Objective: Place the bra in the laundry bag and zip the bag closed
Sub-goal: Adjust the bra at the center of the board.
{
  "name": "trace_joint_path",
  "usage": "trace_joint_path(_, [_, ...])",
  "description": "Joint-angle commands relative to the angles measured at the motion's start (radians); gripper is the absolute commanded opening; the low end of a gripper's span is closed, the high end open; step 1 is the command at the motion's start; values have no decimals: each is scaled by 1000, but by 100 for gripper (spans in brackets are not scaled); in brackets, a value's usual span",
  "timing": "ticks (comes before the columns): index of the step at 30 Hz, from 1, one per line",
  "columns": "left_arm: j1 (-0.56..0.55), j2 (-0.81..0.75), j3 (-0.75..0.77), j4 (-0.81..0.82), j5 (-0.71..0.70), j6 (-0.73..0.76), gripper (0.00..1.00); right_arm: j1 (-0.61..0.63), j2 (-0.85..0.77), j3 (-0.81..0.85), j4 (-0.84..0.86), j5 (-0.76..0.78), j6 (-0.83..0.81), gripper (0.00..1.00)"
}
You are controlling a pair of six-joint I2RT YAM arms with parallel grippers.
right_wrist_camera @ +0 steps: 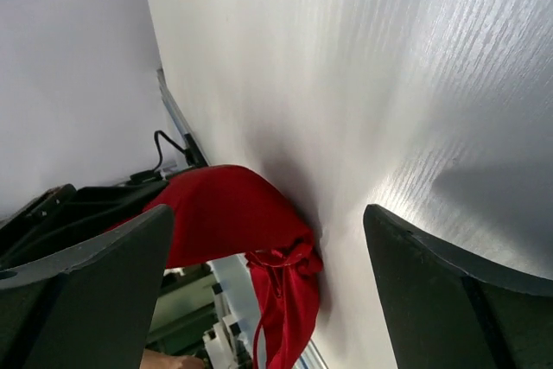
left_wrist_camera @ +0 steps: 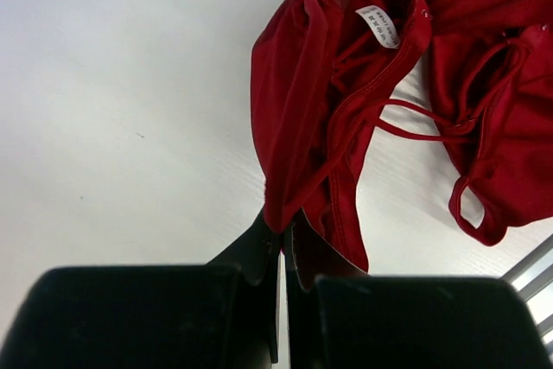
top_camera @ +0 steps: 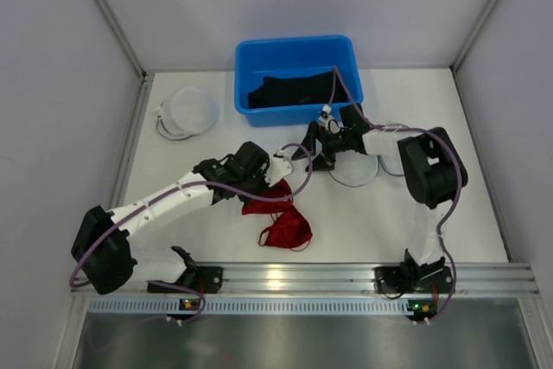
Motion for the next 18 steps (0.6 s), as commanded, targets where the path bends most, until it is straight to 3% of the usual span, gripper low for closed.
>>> trace_joint_path(1, [-18, -9, 0, 57, -110, -40, 0, -7, -56, 74, -209, -33, -208, 91])
trace_joint_path(5, [1, 11, -8, 60, -136, -69, 0, -18, -122, 36, -259, -52, -308, 90])
trace_joint_path(10, [103, 45, 0, 75, -141, -103, 0, -30, -173, 45, -368, -33, -398, 90])
trace_joint_path(18, [245, 108, 71, 104, -147, -68, 0, -6, -187, 21, -658, -4, -637, 80])
